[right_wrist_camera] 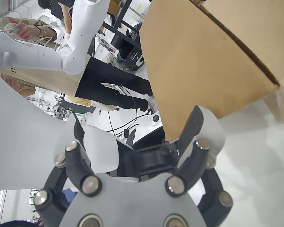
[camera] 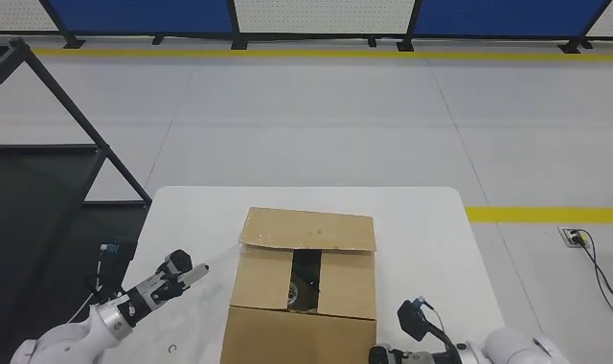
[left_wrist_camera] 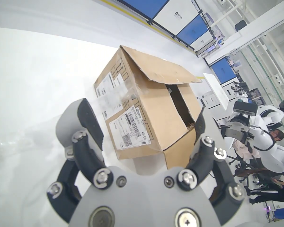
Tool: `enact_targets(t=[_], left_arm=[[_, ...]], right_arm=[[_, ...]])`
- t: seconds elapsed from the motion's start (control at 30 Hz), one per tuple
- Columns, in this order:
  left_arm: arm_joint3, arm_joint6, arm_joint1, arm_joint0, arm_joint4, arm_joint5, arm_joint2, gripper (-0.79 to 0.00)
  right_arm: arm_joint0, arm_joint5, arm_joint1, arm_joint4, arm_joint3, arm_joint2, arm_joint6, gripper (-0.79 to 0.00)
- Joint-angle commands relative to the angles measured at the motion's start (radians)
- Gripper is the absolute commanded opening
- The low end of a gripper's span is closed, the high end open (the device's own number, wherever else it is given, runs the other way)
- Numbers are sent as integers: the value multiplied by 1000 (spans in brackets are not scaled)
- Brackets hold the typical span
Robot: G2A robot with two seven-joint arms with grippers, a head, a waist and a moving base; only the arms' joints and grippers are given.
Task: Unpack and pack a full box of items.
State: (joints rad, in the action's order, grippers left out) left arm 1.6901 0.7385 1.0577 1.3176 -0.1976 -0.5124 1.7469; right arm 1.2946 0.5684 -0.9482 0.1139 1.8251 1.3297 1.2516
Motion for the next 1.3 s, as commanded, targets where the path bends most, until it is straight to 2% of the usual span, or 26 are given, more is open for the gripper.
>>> enact_targets(t=[0.0,0.1,0.43,0.7,1.07,1.27], left_arm=[[0,0,0,0,0,0,0,0],[0,0,0,0,0,0,0,0],[0,0,0,0,0,0,0,0],[0,0,0,0,0,0,0,0],[0,0,0,0,0,0,0,0],[0,0,0,0,0,0,0,0]], right_arm=[[-8,4,3,-12,-12,-16,-4,0],[-20,4,3,-23,-33,-33,-17,0],[-70,-102,-11,-84,-42,-120,-132,0],[-104,-155,-15,-145,-61,-167,-138,0],[-99,-190,-11,-223,-49,-181,-160,0],[-81,-162,-3,-227,-21,-158,-166,0]])
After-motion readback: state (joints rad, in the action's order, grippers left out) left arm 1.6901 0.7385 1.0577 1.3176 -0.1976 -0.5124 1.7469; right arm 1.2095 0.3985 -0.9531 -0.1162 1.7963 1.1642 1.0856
